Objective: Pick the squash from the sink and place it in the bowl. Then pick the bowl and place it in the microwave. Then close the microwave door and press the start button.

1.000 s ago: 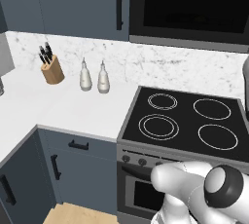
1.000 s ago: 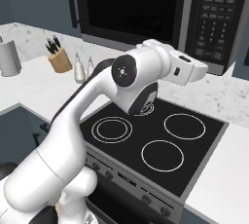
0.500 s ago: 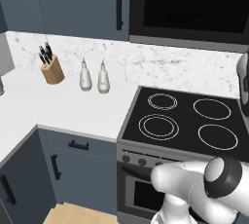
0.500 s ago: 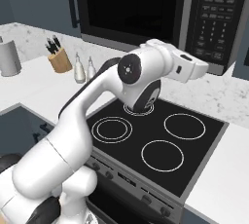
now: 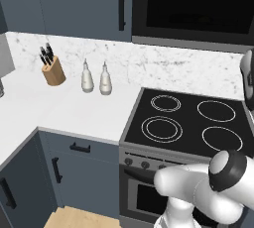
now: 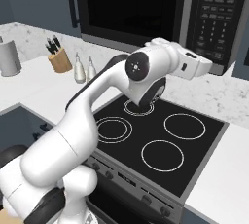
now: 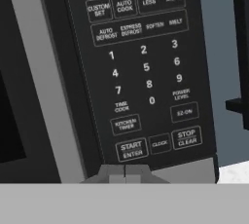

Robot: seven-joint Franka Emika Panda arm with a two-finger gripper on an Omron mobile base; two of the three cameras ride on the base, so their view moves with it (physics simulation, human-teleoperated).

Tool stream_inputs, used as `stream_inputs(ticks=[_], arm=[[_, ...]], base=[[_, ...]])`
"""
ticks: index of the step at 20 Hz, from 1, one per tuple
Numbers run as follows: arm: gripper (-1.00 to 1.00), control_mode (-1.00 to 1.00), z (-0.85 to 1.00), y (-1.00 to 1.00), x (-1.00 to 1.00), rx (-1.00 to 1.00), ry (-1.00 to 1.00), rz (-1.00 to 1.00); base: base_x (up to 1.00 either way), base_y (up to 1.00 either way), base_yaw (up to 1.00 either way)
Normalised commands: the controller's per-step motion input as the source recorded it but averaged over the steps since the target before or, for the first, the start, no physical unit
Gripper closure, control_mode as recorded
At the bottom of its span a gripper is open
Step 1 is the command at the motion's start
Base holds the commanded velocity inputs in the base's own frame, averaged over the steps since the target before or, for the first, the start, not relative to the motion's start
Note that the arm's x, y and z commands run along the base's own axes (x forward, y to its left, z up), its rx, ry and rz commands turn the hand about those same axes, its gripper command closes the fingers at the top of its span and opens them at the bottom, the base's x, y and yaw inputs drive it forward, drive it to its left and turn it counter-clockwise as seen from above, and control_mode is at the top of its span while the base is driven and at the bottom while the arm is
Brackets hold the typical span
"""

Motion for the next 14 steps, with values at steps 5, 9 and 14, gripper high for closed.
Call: stream_inputs(ticks=[5,9,14], arm=[[1.0,-1.0,0.0,-0.2,0.16,0.0,0.0,0.02],[1.0,-1.0,-0.01,-0.15,0.13,0.02,0.0,0.02],[1.0,-1.0,-0.13,-0.11,0.15,0.04,0.0,0.03]], base=[[0.0,0.0,0.0],[0.0,0.0,0.0],[0.0,0.0,0.0]])
